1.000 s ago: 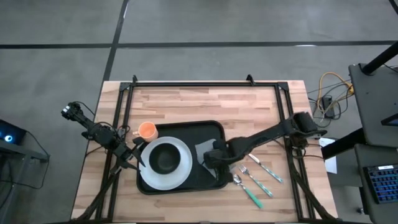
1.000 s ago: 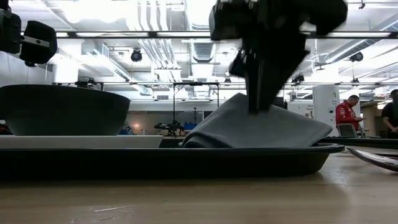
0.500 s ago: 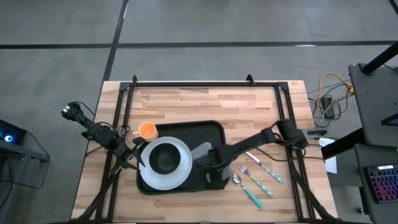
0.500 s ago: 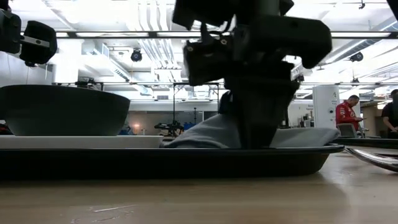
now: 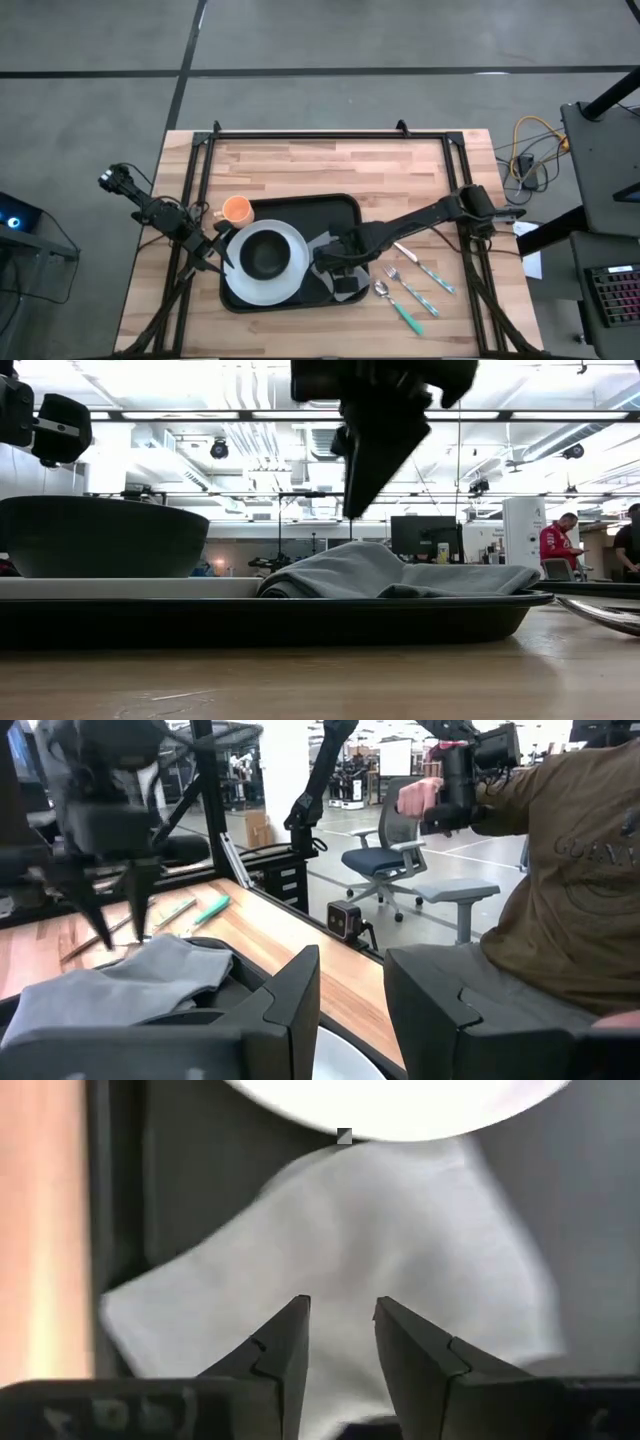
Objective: Set up tray
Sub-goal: Put the gray napkin on the black tray to the right of the white plate
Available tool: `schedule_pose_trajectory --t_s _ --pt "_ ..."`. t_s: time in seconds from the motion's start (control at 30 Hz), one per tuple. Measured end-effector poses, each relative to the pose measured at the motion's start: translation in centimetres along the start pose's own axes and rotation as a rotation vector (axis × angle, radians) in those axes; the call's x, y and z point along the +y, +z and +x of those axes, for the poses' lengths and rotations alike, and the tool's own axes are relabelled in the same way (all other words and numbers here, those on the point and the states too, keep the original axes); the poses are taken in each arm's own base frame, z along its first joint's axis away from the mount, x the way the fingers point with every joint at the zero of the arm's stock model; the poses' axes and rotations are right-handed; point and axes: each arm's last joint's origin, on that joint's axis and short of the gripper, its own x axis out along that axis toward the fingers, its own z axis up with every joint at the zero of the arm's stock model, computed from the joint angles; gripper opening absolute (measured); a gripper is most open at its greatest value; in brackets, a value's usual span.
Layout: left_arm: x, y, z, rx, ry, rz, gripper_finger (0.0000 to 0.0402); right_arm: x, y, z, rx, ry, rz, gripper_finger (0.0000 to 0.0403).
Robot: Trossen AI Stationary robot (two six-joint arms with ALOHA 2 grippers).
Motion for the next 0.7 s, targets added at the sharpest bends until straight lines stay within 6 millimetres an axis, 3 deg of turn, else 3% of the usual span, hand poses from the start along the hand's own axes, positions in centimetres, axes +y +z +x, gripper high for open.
schedule_pose_trajectory --t_s 0.1,0.33,0.7 --pt "0.0 0.0 0.0 0.002 0.0 0.0 0.0096 -0.9 0.2 -0.1 -0.016 -0.039 -0.019 0.01" --pt "0.0 0.0 0.0 0.002 0.0 0.0 0.0096 -3.3 -0.1 2.5 0.039 -0.055 -0.033 0.0107" --pt "0.0 0.0 0.0 0.002 0.0 0.0 0.0096 -6.0 -1.2 4.2 0.086 -0.029 0.054 0.0106"
